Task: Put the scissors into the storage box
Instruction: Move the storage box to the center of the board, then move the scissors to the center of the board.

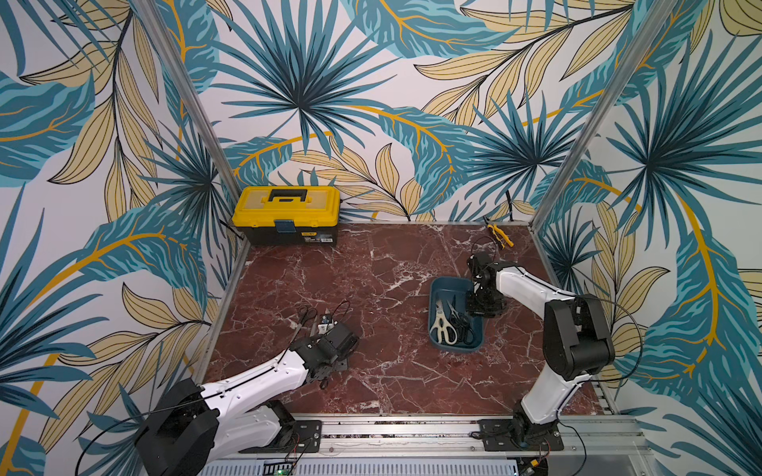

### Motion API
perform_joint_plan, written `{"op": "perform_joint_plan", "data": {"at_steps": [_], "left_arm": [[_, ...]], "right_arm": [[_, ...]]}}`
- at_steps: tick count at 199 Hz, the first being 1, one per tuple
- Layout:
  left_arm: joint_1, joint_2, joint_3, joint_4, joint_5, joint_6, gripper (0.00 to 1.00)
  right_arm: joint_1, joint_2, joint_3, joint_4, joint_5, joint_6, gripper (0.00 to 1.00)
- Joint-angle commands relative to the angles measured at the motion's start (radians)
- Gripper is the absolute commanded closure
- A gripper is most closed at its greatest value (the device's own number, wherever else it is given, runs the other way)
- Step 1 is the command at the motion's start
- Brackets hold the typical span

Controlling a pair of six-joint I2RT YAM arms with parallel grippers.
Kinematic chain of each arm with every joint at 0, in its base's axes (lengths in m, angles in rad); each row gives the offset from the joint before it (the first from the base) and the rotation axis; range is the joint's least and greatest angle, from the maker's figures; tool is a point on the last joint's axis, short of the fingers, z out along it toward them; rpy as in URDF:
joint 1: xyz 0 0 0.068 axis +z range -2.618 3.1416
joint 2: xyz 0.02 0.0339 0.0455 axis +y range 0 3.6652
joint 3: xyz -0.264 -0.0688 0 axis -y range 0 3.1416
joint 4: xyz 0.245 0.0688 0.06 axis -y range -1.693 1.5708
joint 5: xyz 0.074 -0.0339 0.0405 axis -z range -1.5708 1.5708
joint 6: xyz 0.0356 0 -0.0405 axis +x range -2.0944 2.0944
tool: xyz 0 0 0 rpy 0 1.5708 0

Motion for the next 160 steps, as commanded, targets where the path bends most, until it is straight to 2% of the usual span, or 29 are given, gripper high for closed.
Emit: {"op": "perform_joint_plan", "data": {"at_steps": [1,31,62,125,146,160], "left_arm": [[0.006,0.002,-0.027,0.055,-0.012,0.020,0.39],[0.006,0.051,0.001,0.048,-0.016,0.029,0.39],[0.007,0.112,0.020,0.019,-0.001,0.008,0.43],[0.014,0.121,0.011,0.066,-0.004,0.033,0.46],[0.026,0.148,0.013,0.070,0.001,0.037,0.55],[0.027,0.170,0.014,0.091,0.008,0.053,0.56]], "right_arm": [[0.051,0.029,0.002,0.028,-0.034,0.039,0.73],[0.109,0.078,0.034,0.036,-0.038,0.059,0.73],[0.140,0.097,0.057,0.043,-0.040,0.069,0.73],[0.197,0.131,0.133,0.044,-0.047,0.036,0.73],[0.220,0.130,0.147,0.042,-0.054,0.019,0.72],[0.230,0.120,0.149,0.047,-0.058,0.013,0.67]]}}
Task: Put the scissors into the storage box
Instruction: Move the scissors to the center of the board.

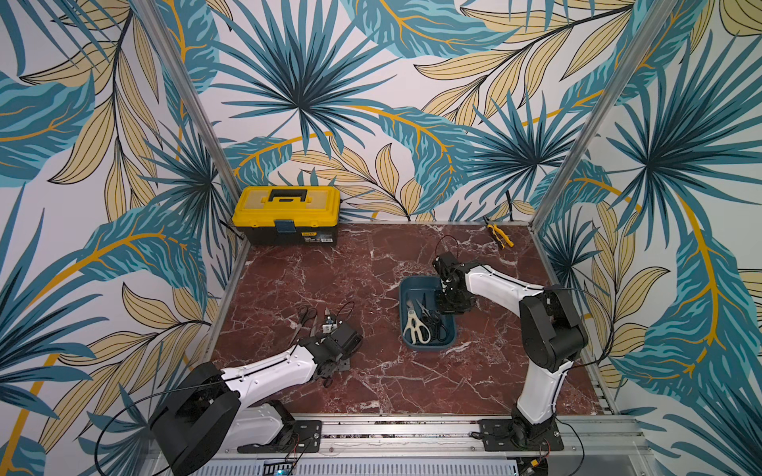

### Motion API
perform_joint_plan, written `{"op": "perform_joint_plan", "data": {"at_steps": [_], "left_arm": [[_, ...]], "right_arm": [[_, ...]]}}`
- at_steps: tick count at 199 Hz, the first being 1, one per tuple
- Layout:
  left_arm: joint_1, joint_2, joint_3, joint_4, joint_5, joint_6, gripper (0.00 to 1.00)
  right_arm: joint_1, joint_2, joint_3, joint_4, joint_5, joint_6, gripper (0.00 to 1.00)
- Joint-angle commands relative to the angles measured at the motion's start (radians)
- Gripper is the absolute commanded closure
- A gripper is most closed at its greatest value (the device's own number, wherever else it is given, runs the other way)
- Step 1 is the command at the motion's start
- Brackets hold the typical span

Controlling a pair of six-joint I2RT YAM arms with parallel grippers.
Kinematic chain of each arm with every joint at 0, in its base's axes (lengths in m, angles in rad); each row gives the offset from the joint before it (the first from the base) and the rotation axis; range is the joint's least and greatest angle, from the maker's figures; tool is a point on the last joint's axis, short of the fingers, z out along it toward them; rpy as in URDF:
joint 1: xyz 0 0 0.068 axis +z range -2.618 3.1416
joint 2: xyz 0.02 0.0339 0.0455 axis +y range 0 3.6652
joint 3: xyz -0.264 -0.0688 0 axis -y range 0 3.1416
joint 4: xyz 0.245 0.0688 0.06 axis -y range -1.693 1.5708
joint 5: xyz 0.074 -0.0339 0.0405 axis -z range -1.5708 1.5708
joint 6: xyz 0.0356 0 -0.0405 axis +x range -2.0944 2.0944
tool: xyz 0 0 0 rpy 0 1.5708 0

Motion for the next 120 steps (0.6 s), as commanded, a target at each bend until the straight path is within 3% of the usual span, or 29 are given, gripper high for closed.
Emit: {"op": "perform_joint_plan", "data": {"at_steps": [1,25,76,91,120], "left_arm": [[0.013,0.044,0.009,0.019,0.009,0.029,0.57],[0.014,0.087,0.034,0.027,0.015,0.066,0.66],[0.014,0.187,0.102,0.021,0.034,0.134,0.74],[0.014,0.191,0.116,0.018,0.035,0.148,0.82],[0.014,0.138,0.138,-0.005,0.019,0.155,0.84]], "right_arm": [[0.022,0.004,0.019,0.004,-0.020,-0.022,0.67],[0.031,-0.025,0.008,0.016,-0.029,-0.030,0.58],[0.032,-0.129,-0.038,0.039,0.011,-0.034,0.36],[0.032,-0.165,-0.049,0.041,0.034,-0.042,0.29],[0.032,-0.240,-0.063,0.044,0.103,-0.036,0.23]]}}
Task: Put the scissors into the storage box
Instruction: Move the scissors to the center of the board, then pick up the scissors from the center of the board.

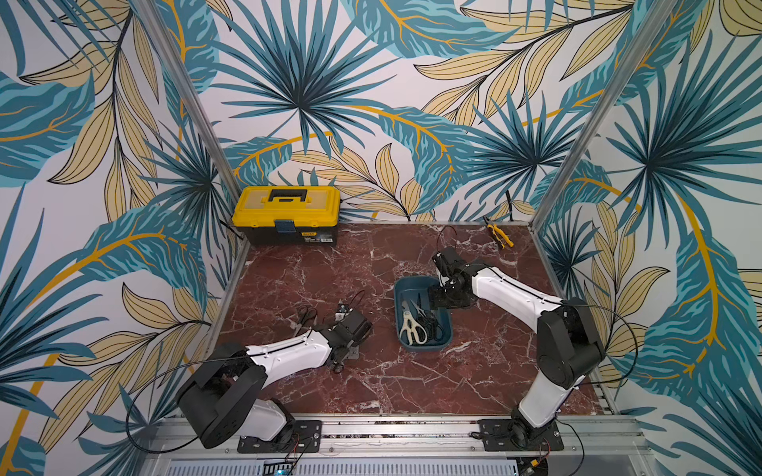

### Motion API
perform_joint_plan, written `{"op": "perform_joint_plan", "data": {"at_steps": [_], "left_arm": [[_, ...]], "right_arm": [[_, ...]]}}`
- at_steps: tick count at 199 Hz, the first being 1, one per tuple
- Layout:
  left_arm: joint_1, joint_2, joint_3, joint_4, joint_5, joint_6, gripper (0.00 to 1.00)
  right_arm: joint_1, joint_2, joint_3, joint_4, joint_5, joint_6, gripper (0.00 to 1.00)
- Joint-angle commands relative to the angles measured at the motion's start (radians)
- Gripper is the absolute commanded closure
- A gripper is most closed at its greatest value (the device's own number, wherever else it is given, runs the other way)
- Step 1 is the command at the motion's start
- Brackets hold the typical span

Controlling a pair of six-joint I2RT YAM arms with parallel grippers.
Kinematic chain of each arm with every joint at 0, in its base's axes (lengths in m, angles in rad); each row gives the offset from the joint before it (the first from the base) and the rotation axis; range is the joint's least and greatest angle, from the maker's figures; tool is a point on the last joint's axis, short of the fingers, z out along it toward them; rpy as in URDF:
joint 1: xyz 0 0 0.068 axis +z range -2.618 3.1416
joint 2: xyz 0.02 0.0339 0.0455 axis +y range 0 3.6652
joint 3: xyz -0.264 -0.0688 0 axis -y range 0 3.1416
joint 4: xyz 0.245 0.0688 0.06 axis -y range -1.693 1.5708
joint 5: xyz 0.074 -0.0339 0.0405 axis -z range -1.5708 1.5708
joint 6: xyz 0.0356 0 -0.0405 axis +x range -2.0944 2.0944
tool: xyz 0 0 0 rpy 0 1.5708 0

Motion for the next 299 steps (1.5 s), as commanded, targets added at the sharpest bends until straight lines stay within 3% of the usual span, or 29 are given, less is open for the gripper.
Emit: {"op": "perform_joint_plan", "data": {"at_steps": [1,48,97,121,142,152,180,235,299], "left_arm": [[0.006,-0.026,0.014,-0.053,0.023,0.028,0.84],[-0.002,-0.136,0.110,-0.144,0.004,0.064,0.85],[-0.041,-0.088,0.222,-0.201,0.001,0.064,0.80],[-0.011,-0.089,0.170,-0.192,0.034,0.004,0.75],[0.002,-0.169,0.081,-0.109,0.054,-0.006,0.65],[0.007,-0.209,0.044,-0.085,0.043,-0.019,0.55],[0.034,-0.299,-0.035,-0.011,0.033,-0.029,0.36],[0.095,-0.283,-0.094,0.043,0.107,-0.015,0.29],[0.111,-0.179,-0.098,0.065,0.158,-0.025,0.28]], "right_arm": [[0.003,-0.064,-0.028,0.006,0.076,0.001,0.23],[0.004,-0.163,-0.073,0.077,0.185,0.028,0.22],[0.003,-0.201,-0.106,0.136,0.193,0.039,0.22],[0.003,-0.187,-0.105,0.134,0.173,0.034,0.22],[0.003,-0.180,-0.125,0.146,0.145,0.029,0.21],[0.004,-0.172,-0.134,0.153,0.142,0.018,0.21],[0.004,-0.198,-0.199,0.212,0.137,-0.016,0.17],[0.004,-0.309,-0.319,0.316,0.142,-0.044,0.14],[0.012,-0.292,-0.335,0.339,0.098,-0.015,0.14]]}}
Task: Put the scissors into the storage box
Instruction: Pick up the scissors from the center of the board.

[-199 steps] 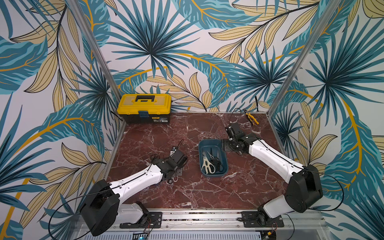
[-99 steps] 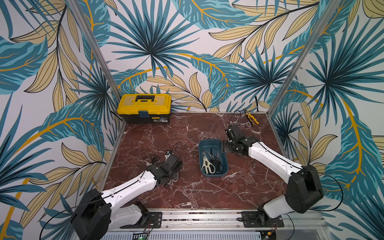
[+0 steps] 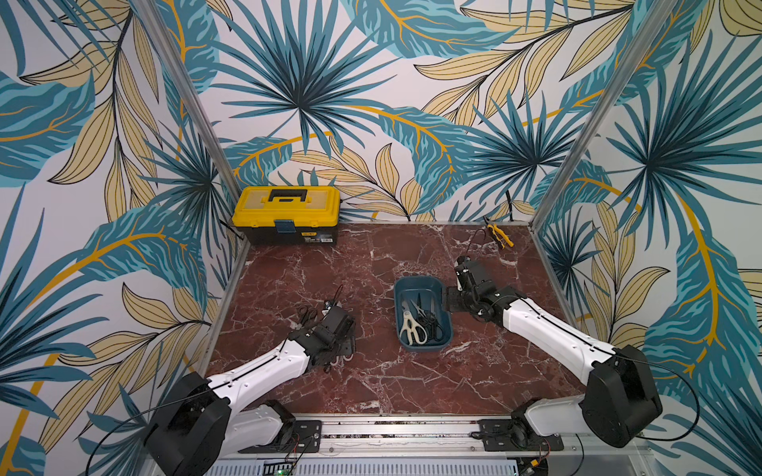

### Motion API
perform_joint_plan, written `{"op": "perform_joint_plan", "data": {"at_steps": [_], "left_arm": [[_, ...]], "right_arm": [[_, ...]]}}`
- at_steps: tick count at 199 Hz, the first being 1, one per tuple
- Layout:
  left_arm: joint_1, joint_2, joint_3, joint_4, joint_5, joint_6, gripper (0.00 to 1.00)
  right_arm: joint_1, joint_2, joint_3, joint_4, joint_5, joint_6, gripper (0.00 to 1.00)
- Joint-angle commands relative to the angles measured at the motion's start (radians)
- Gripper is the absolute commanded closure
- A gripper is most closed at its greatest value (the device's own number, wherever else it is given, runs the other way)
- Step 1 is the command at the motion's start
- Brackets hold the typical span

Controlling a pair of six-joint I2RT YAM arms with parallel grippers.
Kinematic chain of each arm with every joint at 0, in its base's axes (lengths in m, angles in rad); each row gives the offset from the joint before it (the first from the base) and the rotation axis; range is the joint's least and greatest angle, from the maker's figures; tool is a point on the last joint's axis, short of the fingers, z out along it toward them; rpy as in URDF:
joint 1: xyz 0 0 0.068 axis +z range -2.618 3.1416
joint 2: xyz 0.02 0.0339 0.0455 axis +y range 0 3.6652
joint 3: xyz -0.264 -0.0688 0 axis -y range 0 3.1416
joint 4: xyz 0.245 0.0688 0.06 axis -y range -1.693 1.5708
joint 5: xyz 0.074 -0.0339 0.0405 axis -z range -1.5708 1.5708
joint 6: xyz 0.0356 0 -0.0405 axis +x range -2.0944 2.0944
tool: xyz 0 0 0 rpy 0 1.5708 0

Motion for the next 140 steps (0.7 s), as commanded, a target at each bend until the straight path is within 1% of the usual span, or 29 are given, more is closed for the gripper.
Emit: {"op": "perform_joint_plan", "data": {"at_steps": [1,20,31,44,61,102,109,122,140], "left_arm": [[0.007,0.021,-0.025,0.033,0.028,-0.007,0.29],[0.010,0.033,-0.019,0.016,0.018,-0.012,0.33],[0.010,0.031,-0.023,0.006,0.011,-0.019,0.38],[0.010,0.028,-0.034,0.008,0.011,-0.022,0.39],[0.009,0.030,-0.025,-0.013,0.021,-0.012,0.44],[0.007,0.028,-0.017,-0.034,0.027,-0.004,0.46],[0.008,0.032,-0.024,-0.020,0.028,0.000,0.49],[0.008,0.058,-0.030,-0.001,0.019,0.003,0.50],[0.007,0.121,-0.003,0.005,0.028,0.021,0.51]], "right_arm": [[0.011,0.019,-0.004,0.016,-0.024,0.010,0.14],[0.017,0.032,0.017,0.001,-0.021,0.014,0.14],[0.018,0.041,0.028,-0.009,-0.018,0.020,0.14],[0.021,0.051,0.035,-0.014,-0.014,0.022,0.14],[0.024,0.059,0.043,-0.025,-0.006,0.032,0.14],[0.034,0.071,0.044,-0.031,0.008,0.041,0.14],[0.035,0.072,0.043,-0.030,0.008,0.045,0.14],[0.037,0.074,0.043,-0.027,0.008,0.047,0.14],[0.040,0.077,0.047,-0.029,0.009,0.047,0.14]]}}
